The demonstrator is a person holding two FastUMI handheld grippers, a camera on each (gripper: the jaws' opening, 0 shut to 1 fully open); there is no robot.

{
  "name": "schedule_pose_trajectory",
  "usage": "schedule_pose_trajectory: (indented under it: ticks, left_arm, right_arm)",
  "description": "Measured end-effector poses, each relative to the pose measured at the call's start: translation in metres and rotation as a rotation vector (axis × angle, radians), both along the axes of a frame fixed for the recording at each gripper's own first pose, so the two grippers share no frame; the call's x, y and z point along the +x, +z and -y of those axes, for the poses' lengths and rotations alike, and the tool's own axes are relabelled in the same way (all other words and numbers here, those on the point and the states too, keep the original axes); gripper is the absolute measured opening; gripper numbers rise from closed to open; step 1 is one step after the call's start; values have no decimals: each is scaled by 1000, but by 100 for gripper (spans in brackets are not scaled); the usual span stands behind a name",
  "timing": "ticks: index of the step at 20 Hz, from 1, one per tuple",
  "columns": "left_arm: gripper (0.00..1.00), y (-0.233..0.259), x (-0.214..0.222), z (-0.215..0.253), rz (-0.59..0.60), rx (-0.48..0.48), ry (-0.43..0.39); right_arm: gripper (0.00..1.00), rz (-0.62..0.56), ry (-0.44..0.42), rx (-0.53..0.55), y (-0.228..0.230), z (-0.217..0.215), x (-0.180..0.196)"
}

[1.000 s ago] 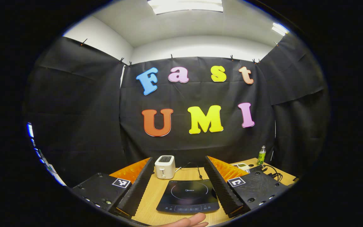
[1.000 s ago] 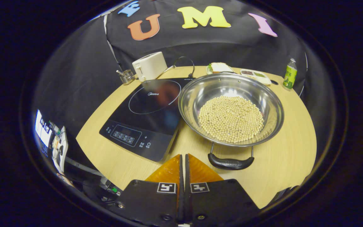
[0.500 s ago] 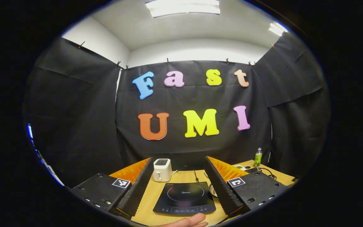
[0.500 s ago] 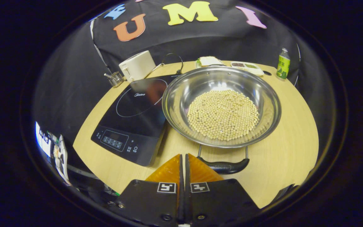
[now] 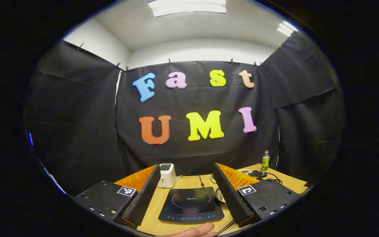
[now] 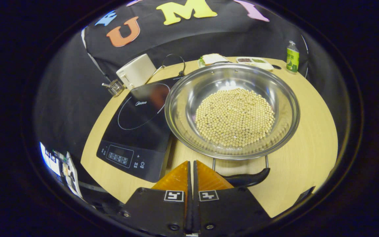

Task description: First push the handle of the pot to place it horizontally, then grasp the pot with both hands and set it on the induction cooktop.

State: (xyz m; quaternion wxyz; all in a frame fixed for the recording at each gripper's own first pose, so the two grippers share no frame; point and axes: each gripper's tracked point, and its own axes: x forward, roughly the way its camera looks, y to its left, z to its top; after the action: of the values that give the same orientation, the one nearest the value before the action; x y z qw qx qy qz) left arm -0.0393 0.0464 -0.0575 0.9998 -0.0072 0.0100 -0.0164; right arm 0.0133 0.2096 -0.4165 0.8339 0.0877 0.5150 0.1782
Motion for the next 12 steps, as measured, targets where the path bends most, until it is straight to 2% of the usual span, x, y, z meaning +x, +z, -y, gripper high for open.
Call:
schedule_pose_trajectory:
  ticks: [10,11,12]
  left_arm:
    - [96,14,-11,12,32,-47,-23]
    - [96,13,-12,17,27,-53,-35]
    - [96,13,-12,18,25,-53,-45]
  right_arm:
    - [0,14,-2,-43,-3,39,2]
    - [4,24,-9,-35,-2,43,3]
    - [0,35,-8,-28,-2,47,3]
